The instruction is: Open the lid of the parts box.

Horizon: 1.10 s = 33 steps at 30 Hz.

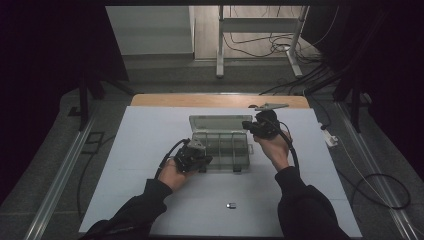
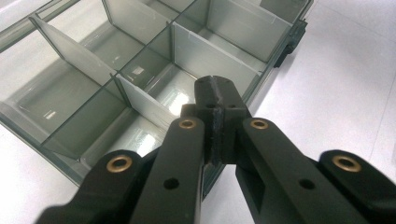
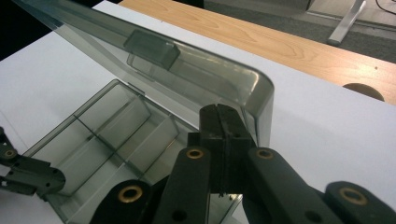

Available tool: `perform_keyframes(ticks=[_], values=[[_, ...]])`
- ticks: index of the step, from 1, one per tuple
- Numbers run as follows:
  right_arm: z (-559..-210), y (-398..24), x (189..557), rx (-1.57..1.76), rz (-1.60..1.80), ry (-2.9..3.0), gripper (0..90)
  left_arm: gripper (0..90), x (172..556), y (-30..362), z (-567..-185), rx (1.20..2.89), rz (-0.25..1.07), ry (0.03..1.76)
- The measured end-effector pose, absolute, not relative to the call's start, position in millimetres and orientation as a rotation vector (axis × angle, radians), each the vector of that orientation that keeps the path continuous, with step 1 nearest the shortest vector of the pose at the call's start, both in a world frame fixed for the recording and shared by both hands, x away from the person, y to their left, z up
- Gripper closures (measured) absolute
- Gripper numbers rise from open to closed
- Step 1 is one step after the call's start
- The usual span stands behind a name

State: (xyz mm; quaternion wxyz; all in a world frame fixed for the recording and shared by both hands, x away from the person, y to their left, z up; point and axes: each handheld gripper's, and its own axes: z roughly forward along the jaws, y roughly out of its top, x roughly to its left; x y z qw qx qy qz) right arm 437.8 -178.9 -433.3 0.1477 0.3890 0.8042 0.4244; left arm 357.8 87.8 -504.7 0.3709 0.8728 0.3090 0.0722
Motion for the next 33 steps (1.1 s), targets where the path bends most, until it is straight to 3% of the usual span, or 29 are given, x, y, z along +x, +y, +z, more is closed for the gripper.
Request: perform_keyframes(ticks=[33], values=[[-434.9, -172.0, 468.1, 1.145, 1.227, 2.266, 88.6, 89.0, 358.9, 88.2, -504.8, 2.235, 0.167, 0.797]])
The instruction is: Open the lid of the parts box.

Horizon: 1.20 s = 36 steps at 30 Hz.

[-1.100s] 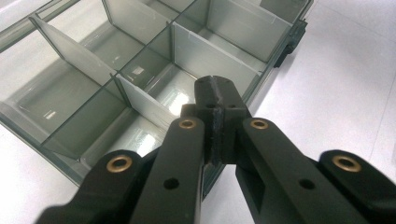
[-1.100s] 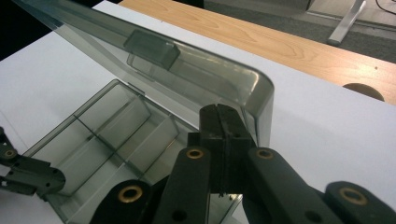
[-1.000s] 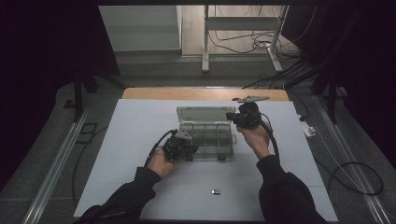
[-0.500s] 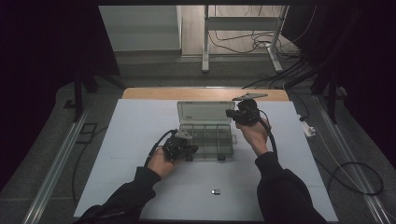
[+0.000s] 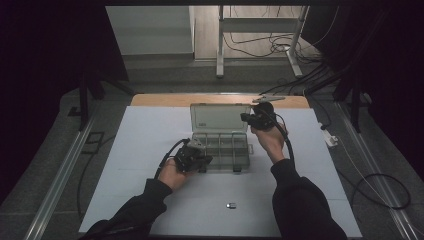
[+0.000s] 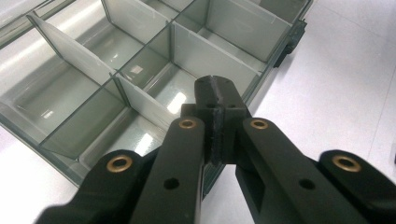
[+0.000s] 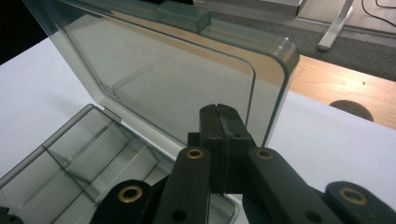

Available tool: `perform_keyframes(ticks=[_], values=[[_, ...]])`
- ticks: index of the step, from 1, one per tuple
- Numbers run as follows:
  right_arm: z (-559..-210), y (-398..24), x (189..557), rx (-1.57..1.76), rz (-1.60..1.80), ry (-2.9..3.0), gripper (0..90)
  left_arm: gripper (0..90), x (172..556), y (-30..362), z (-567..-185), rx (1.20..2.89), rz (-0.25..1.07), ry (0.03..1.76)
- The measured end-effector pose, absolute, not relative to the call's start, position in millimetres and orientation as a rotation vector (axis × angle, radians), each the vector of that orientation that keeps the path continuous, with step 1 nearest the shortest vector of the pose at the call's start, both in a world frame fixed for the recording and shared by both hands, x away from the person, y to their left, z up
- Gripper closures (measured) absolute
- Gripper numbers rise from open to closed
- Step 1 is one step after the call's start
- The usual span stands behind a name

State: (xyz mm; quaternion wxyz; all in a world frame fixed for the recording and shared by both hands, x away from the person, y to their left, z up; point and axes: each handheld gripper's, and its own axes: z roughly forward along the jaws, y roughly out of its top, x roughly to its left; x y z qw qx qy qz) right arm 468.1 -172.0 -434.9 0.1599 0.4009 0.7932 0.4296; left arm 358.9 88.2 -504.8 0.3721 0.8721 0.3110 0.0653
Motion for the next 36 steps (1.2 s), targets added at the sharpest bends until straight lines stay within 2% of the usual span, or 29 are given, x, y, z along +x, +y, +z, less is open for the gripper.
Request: perform_keyframes(ticks=[23, 30, 36], values=[[-443.4, -171.3, 486.5, 1.192, 1.19, 2.268, 88.5, 88.9, 359.2, 87.0, -503.8, 2.243, 0.172, 0.802], [-442.4, -172.0, 481.7, 1.191, 1.172, 2.283, 84.5, 88.7, 358.2, 85.7, -502.0, 2.25, 0.194, 0.807], [-441.1, -171.7, 475.3, 1.181, 1.164, 2.3, 77.5, 81.7, 358.6, 89.4, -497.7, 2.235, 0.196, 0.816]])
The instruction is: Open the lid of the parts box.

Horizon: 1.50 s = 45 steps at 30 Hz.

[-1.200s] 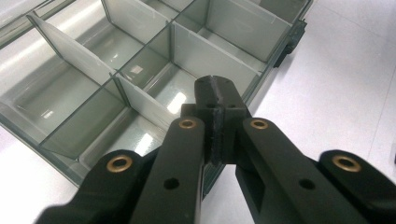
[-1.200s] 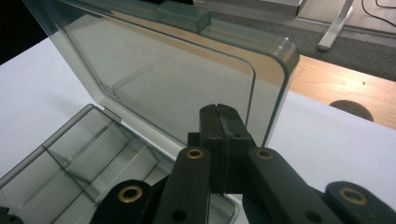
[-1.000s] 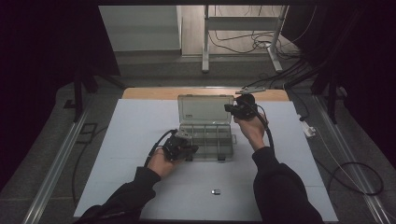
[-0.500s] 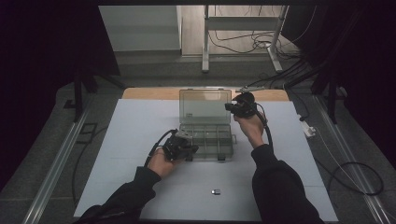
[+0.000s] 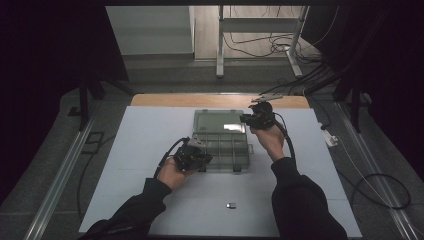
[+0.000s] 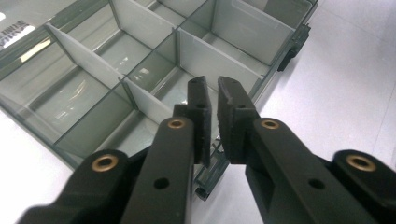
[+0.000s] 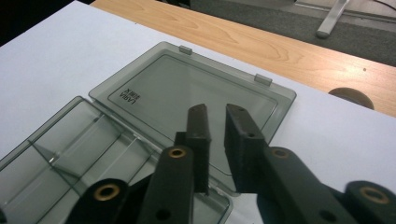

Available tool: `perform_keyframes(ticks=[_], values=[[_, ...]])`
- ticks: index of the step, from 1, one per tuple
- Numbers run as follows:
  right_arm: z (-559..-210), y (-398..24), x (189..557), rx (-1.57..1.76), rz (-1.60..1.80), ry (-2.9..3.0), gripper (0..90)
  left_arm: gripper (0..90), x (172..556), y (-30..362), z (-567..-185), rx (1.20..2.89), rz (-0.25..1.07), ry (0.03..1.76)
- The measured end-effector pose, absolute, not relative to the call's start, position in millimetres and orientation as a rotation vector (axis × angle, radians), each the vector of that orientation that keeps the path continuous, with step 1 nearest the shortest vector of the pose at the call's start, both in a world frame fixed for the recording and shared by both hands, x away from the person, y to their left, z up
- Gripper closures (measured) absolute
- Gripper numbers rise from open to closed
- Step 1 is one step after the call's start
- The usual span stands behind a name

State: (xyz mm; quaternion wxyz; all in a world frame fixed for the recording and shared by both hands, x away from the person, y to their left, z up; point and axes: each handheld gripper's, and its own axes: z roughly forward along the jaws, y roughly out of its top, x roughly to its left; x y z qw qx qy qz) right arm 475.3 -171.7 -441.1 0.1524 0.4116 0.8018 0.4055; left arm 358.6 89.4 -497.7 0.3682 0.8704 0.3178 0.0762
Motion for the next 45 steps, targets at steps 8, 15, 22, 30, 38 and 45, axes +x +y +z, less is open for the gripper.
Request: perform_keyframes(ticks=[8, 15, 22, 30, 38, 45], values=[[-439.7, -167.8, 464.1, 1.15, 1.138, 2.332, 69.5, 69.9, 358.5, 96.9, -491.8, 2.22, 0.21, 0.843], [-439.0, -169.5, 453.3, 1.136, 1.144, 2.351, 62.3, 57.3, 358.4, 104.9, -487.3, 2.198, 0.202, 0.872], [-437.2, -172.8, 444.5, 1.154, 1.171, 2.364, 54.8, 42.2, 358.0, 112.2, -485.5, 2.183, 0.185, 0.88], [-439.6, -173.7, 433.0, 1.155, 1.167, 2.411, 43.2, 27.9, 354.2, 119.3, -483.2, 2.184, 0.188, 0.885], [-440.6, -171.3, 418.0, 1.14, 1.147, 2.448, 33.8, 15.6, 349.5, 133.7, -479.2, 2.153, 0.181, 0.903], [-440.3, -171.2, 405.0, 1.112, 1.125, 2.475, 28.8, 8.6, 343.3, 141.2, -476.3, 2.141, 0.169, 0.897]])
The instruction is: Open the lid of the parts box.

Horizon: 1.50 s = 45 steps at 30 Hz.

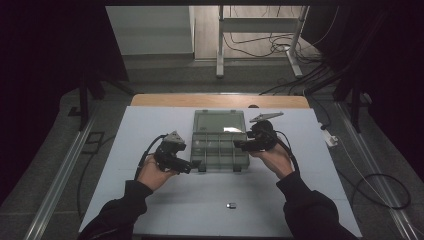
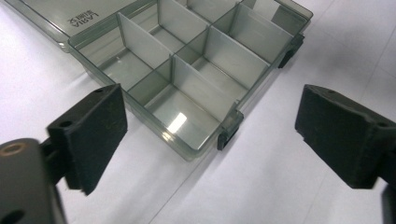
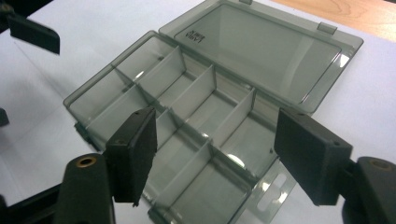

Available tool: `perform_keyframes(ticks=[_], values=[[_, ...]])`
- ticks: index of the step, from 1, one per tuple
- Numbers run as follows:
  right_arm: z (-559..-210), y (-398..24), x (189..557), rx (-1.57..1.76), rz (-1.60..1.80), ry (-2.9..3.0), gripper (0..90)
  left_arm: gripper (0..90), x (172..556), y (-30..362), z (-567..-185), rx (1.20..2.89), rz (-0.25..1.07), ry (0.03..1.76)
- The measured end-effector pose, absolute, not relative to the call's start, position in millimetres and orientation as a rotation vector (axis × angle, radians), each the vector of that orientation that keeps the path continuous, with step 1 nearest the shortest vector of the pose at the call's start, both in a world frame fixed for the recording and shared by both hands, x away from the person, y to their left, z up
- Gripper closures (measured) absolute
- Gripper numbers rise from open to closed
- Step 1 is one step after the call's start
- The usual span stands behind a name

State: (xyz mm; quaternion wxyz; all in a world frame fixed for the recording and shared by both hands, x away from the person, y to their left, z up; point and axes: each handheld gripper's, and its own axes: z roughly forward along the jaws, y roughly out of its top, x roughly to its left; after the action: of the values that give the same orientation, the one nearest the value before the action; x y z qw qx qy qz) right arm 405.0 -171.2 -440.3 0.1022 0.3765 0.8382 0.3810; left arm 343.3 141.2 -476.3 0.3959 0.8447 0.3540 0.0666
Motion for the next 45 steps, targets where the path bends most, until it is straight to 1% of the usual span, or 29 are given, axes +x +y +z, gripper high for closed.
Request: perform_keyframes(ticks=[9, 14, 18, 31, 38, 45], values=[[-438.1, -176.8, 389.2, 1.105, 1.121, 2.496, 23.6, 4.2, 334.9, 153.5, -468.9, 2.117, 0.197, 0.927], [-438.9, -179.4, 381.2, 1.093, 1.114, 2.517, 20.7, 1.6, 328.6, 160.9, -469.0, 2.112, 0.189, 0.943], [-440.2, -181.9, 373.5, 1.078, 1.112, 2.531, 17.8, 0.5, 319.5, 169.6, -467.4, 2.117, 0.231, 0.943], [-441.5, -191.1, 352.6, 1.054, 1.11, 2.534, 10.4, 0.0, 301.7, 184.6, -467.0, 2.134, 0.301, 0.941], [-442.7, -198.9, 339.9, 1.05, 1.113, 2.531, 7.9, 0.0, 294.8, 192.6, -466.7, 2.129, 0.294, 0.95], [-442.3, -210.8, 328.6, 1.066, 1.124, 2.522, 6.1, 0.0, 288.4, 199.2, -466.3, 2.108, 0.26, 0.962]])
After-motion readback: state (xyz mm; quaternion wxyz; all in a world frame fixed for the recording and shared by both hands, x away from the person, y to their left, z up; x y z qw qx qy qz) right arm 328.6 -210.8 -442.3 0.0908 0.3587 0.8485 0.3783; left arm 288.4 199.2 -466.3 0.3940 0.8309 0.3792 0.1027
